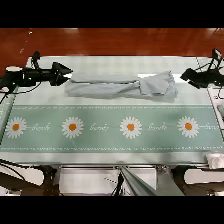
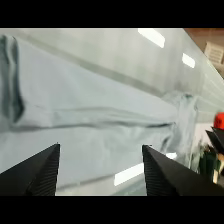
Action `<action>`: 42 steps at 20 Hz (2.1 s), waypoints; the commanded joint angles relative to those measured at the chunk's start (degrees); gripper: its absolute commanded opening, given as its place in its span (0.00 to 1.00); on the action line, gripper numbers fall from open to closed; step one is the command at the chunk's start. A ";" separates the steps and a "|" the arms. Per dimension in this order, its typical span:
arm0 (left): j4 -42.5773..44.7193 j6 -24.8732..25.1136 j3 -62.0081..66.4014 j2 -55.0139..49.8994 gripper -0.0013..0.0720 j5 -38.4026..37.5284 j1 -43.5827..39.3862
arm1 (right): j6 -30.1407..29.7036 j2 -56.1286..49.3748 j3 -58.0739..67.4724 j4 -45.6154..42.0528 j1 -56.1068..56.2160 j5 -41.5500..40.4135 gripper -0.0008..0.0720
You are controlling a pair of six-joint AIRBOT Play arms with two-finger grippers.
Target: Fold the shirts.
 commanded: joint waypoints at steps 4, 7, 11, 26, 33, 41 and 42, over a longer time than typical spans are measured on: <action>-0.07 0.79 0.07 0.37 0.81 -7.37 -1.73 | -5.62 -7.30 -0.04 20.41 -2.14 9.33 0.84; -0.07 1.42 0.07 0.85 0.81 -7.61 -3.54 | -5.84 -11.15 -0.04 25.59 1.51 6.43 0.84; -0.20 1.40 0.07 1.22 0.81 -7.63 -5.46 | -6.62 -12.94 -0.02 28.98 7.28 0.96 0.23; -7.82 1.40 0.04 2.36 0.05 3.58 -30.80 | 3.67 27.02 0.02 1.77 18.25 18.16 0.06; -11.30 -0.55 0.02 -2.19 0.05 6.27 -43.41 | 14.75 39.74 0.02 -4.85 24.76 20.63 0.06; -26.29 4.13 0.04 -5.64 0.04 11.58 -45.55 | 17.07 42.95 0.02 -5.46 24.74 24.92 0.06; -26.27 6.08 0.04 -4.70 0.04 9.92 -43.34 | 16.98 42.66 0.00 -5.64 24.76 24.35 0.06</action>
